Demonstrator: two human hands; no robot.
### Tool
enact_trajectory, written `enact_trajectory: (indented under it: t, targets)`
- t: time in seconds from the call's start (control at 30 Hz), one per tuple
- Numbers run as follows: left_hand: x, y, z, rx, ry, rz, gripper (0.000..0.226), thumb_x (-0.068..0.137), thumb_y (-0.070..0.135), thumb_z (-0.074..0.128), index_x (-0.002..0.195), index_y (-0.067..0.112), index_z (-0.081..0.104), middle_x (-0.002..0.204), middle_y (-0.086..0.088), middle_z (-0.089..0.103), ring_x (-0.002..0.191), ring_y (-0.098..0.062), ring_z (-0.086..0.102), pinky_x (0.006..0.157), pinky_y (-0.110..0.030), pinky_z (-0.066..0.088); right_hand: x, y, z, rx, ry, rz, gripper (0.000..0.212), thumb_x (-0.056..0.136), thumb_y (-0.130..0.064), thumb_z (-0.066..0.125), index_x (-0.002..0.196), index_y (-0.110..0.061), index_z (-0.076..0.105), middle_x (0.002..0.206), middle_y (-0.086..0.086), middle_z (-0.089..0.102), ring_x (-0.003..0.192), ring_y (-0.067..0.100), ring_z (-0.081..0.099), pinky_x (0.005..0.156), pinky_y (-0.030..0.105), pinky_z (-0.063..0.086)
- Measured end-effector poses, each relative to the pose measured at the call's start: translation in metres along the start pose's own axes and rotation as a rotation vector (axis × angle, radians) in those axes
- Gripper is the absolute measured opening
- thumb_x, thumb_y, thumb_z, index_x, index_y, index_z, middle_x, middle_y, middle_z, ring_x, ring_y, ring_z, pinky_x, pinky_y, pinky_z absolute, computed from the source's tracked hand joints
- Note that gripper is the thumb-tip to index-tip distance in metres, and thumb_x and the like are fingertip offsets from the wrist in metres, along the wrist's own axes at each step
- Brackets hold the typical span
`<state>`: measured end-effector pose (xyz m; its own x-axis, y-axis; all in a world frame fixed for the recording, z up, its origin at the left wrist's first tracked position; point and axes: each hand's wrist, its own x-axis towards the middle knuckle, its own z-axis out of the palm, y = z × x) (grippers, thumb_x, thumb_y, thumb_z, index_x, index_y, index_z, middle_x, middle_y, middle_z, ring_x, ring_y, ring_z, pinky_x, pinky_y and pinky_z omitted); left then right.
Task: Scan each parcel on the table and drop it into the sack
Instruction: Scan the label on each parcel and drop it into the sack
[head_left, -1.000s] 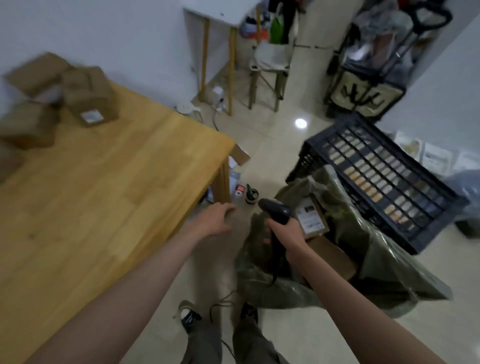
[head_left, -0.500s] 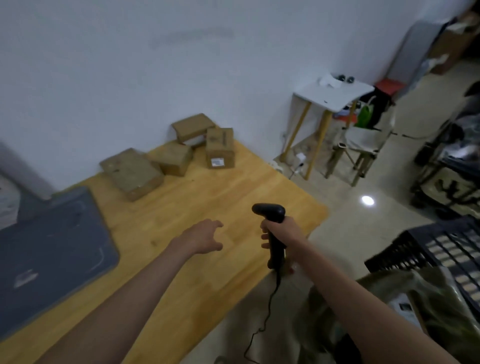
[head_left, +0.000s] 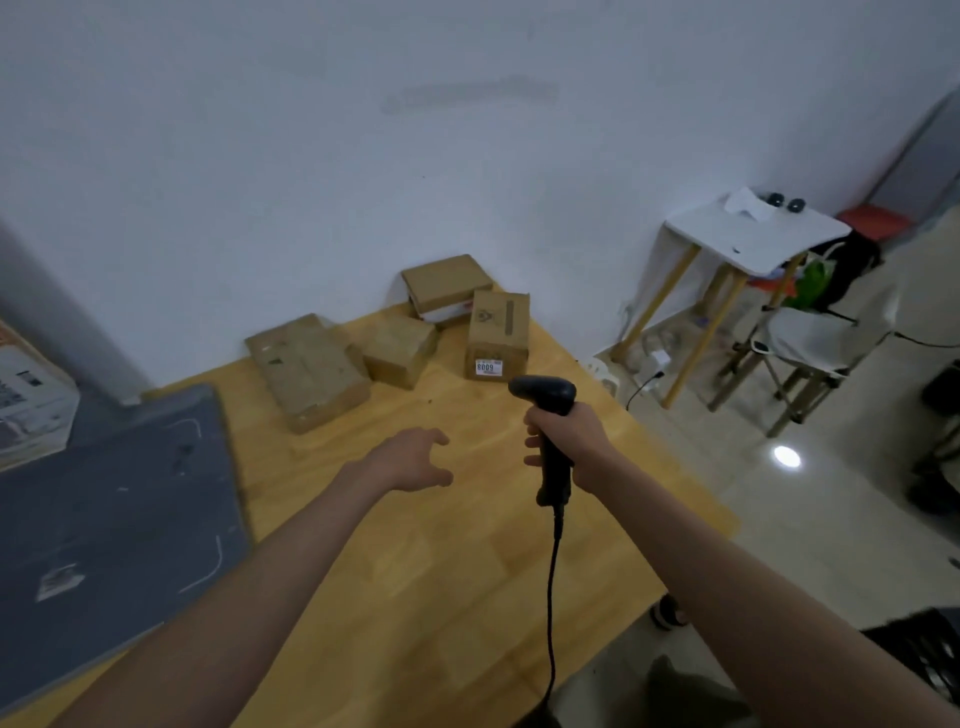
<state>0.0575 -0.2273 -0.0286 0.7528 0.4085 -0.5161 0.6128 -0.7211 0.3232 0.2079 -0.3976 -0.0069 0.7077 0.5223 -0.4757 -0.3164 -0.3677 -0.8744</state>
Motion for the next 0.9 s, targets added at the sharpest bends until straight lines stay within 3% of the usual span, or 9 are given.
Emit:
enact_trajectory:
  t: [0.17, 0.37, 0.6, 0.7, 0.77, 0.83, 0.9]
  targets:
    - [0.071, 0.001, -0.029, -0.077, -0.025, -0.07, 0.071, 0.09, 0.045, 0.067, 0.15, 0.023, 0.036, 0.155, -0.005, 0.035, 0.139, -0.026, 0.038, 0.107, -0.04, 0.04, 0.078, -0.026, -0.001, 0.071, 0.014, 0.046, 0.018, 0.089, -0.009, 0.07, 0.103, 0.002, 0.068, 0.088, 0.015, 0.065, 0.081, 0.027, 0.067, 0.071, 0.045, 0.064]
    - [0.158, 0.008, -0.06, -0.249, 0.001, -0.143, 0.078, 0.089, 0.044, 0.069, 0.153, 0.02, 0.031, 0.155, -0.006, 0.035, 0.138, -0.025, 0.04, 0.101, -0.034, 0.04, 0.183, -0.056, -0.008, 0.081, 0.024, 0.099, 0.018, 0.09, -0.01, 0.068, 0.107, -0.002, 0.066, 0.089, 0.015, 0.064, 0.081, 0.027, 0.066, 0.064, 0.037, 0.059]
    - [0.248, 0.009, -0.07, -0.44, 0.048, -0.21, 0.09, 0.089, 0.04, 0.07, 0.157, 0.014, 0.017, 0.159, -0.008, 0.029, 0.14, -0.026, 0.037, 0.106, -0.037, 0.042, 0.267, -0.051, -0.011, 0.066, 0.009, 0.189, 0.027, 0.094, -0.013, 0.069, 0.118, -0.011, 0.057, 0.098, 0.003, 0.055, 0.101, 0.031, 0.057, 0.091, 0.047, 0.058]
    - [0.279, 0.003, -0.068, -0.609, 0.042, -0.258, 0.103, 0.084, 0.044, 0.074, 0.158, 0.014, 0.008, 0.163, -0.007, 0.021, 0.145, -0.027, 0.03, 0.112, -0.04, 0.037, 0.288, -0.039, -0.011, 0.062, -0.018, 0.216, 0.017, 0.093, -0.011, 0.069, 0.106, -0.014, 0.058, 0.108, 0.009, 0.059, 0.101, 0.032, 0.057, 0.097, 0.051, 0.055]
    - [0.297, -0.002, -0.066, -0.69, 0.049, -0.288, 0.107, 0.083, 0.046, 0.075, 0.159, 0.015, 0.006, 0.164, -0.005, 0.015, 0.148, -0.024, 0.024, 0.116, -0.041, 0.032, 0.299, -0.03, -0.009, 0.047, -0.038, 0.228, 0.018, 0.093, -0.013, 0.07, 0.107, -0.013, 0.059, 0.118, 0.019, 0.06, 0.106, 0.036, 0.059, 0.101, 0.054, 0.052]
    - [0.312, -0.007, -0.063, -0.743, 0.069, -0.296, 0.106, 0.081, 0.046, 0.076, 0.159, 0.016, 0.01, 0.164, -0.002, 0.015, 0.148, -0.021, 0.023, 0.116, -0.039, 0.031, 0.307, -0.024, -0.007, 0.03, -0.054, 0.235, 0.014, 0.092, -0.016, 0.071, 0.103, -0.013, 0.062, 0.121, 0.022, 0.06, 0.112, 0.038, 0.058, 0.105, 0.059, 0.047]
    - [0.324, -0.008, -0.062, -0.804, 0.073, -0.281, 0.092, 0.081, 0.042, 0.076, 0.154, 0.016, 0.026, 0.16, -0.001, 0.025, 0.142, -0.02, 0.031, 0.108, -0.033, 0.035, 0.313, -0.016, -0.005, 0.024, -0.063, 0.236, 0.019, 0.092, -0.018, 0.071, 0.109, -0.012, 0.065, 0.111, 0.021, 0.062, 0.106, 0.034, 0.06, 0.107, 0.059, 0.044]
